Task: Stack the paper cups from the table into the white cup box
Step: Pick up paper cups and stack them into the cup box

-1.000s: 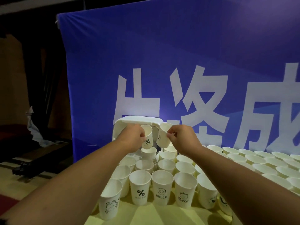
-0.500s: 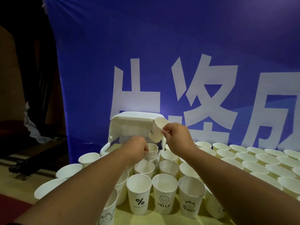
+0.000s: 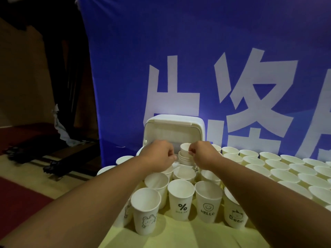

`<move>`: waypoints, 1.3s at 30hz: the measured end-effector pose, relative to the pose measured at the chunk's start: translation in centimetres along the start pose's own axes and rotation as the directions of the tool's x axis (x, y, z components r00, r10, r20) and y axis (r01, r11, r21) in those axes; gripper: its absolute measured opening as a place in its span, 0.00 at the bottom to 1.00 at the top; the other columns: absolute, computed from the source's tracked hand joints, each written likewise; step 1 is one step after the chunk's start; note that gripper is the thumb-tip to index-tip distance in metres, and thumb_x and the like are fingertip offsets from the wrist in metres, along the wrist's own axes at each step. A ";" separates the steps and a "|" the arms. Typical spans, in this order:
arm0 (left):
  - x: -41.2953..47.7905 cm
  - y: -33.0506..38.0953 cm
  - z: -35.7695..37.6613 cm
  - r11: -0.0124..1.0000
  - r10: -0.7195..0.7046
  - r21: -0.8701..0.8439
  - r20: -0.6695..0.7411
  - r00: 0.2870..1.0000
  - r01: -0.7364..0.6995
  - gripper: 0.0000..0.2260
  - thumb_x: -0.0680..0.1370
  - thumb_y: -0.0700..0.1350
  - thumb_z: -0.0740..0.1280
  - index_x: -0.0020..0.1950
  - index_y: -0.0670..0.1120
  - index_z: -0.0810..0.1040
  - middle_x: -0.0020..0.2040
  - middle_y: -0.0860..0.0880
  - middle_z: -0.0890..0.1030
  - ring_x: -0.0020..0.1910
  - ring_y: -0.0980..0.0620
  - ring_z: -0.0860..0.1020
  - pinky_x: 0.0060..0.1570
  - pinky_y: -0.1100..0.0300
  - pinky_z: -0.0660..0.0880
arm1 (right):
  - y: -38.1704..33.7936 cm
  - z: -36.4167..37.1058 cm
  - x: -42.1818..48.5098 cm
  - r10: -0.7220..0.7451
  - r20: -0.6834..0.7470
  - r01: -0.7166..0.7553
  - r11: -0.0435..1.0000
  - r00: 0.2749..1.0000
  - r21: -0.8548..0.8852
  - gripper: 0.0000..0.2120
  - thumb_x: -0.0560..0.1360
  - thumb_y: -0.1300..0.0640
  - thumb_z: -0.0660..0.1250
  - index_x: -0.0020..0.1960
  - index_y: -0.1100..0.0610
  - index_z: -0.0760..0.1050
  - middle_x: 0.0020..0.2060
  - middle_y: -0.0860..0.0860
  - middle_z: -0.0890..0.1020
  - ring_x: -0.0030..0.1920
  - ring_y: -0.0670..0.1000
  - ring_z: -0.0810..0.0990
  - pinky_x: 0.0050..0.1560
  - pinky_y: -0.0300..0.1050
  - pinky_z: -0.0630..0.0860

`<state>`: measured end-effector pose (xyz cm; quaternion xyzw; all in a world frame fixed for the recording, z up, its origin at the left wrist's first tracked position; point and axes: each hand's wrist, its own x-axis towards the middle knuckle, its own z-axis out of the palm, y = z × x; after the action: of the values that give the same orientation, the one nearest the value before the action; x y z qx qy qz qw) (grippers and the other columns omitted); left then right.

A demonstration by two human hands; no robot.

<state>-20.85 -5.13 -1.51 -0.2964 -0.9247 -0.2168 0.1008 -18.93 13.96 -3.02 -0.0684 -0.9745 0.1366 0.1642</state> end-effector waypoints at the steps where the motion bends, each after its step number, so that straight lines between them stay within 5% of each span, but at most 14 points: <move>1: -0.6 -0.2 -0.3 1.000 0.005 -0.011 -0.008 1.000 -0.005 0.09 0.80 0.52 0.70 0.41 0.52 0.80 0.39 0.52 0.81 0.40 0.51 0.80 0.37 0.57 0.76 | -0.1 0.4 0.0 0.002 0.032 -0.001 0.999 0.999 -0.050 0.13 0.77 0.60 0.70 0.61 0.54 0.79 0.50 0.51 0.81 0.46 0.50 0.79 0.50 0.41 0.77; 7: -4.0 -0.8 -2.4 0.999 0.012 0.029 -0.004 1.000 -0.012 0.09 0.80 0.53 0.69 0.42 0.51 0.79 0.40 0.53 0.81 0.42 0.50 0.80 0.42 0.51 0.80 | -0.9 1.0 -1.0 -0.006 0.067 0.021 0.975 0.998 -0.220 0.12 0.79 0.57 0.66 0.61 0.51 0.79 0.53 0.50 0.82 0.52 0.52 0.78 0.60 0.49 0.75; 11: -6.0 -0.8 -3.5 0.998 0.009 0.060 0.071 0.997 -0.013 0.09 0.79 0.53 0.69 0.43 0.50 0.79 0.42 0.51 0.81 0.42 0.49 0.80 0.41 0.52 0.79 | -1.1 -0.1 -3.2 0.019 -0.008 -0.020 0.993 1.000 -0.114 0.16 0.78 0.50 0.67 0.66 0.44 0.76 0.60 0.49 0.80 0.57 0.53 0.78 0.59 0.50 0.75; 18: -10.3 0.5 -4.4 0.988 -0.010 0.152 0.212 0.977 -0.023 0.11 0.77 0.54 0.71 0.43 0.47 0.81 0.43 0.48 0.83 0.44 0.48 0.81 0.39 0.55 0.75 | -1.0 -4.1 -9.7 0.015 -0.061 -0.017 0.999 0.998 -0.042 0.03 0.77 0.54 0.68 0.48 0.52 0.81 0.41 0.48 0.83 0.41 0.47 0.80 0.45 0.45 0.81; 25: -13.9 1.0 -3.8 0.971 -0.092 0.239 0.257 0.962 0.029 0.09 0.74 0.55 0.75 0.42 0.50 0.82 0.41 0.52 0.84 0.42 0.53 0.83 0.44 0.56 0.82 | 1.1 -7.9 -17.1 0.080 -0.020 -0.082 0.988 0.997 -0.133 0.02 0.76 0.55 0.70 0.47 0.52 0.81 0.39 0.48 0.81 0.40 0.48 0.79 0.41 0.40 0.79; 30: -15.5 2.5 -3.7 0.970 -0.096 0.243 0.256 0.962 0.032 0.06 0.77 0.48 0.74 0.42 0.50 0.81 0.43 0.50 0.84 0.39 0.54 0.83 0.37 0.60 0.79 | 3.2 -10.5 -21.5 0.130 -0.006 -0.129 0.975 0.992 -0.182 0.01 0.75 0.56 0.72 0.46 0.52 0.80 0.38 0.48 0.81 0.40 0.47 0.79 0.38 0.37 0.75; 39: -16.5 6.3 -2.9 0.980 -0.010 0.195 0.209 0.978 -0.032 0.05 0.81 0.47 0.69 0.49 0.46 0.82 0.45 0.48 0.86 0.34 0.52 0.86 0.39 0.55 0.84 | 6.4 -12.5 -26.2 0.266 -0.043 -0.267 0.916 0.963 -0.301 0.14 0.70 0.48 0.77 0.48 0.53 0.77 0.38 0.46 0.78 0.41 0.47 0.78 0.43 0.41 0.79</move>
<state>-3.67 -10.26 -1.98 -0.3112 -0.9454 -0.0910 0.0331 10.41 18.45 -1.36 -0.2249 -0.9654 0.0059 0.1321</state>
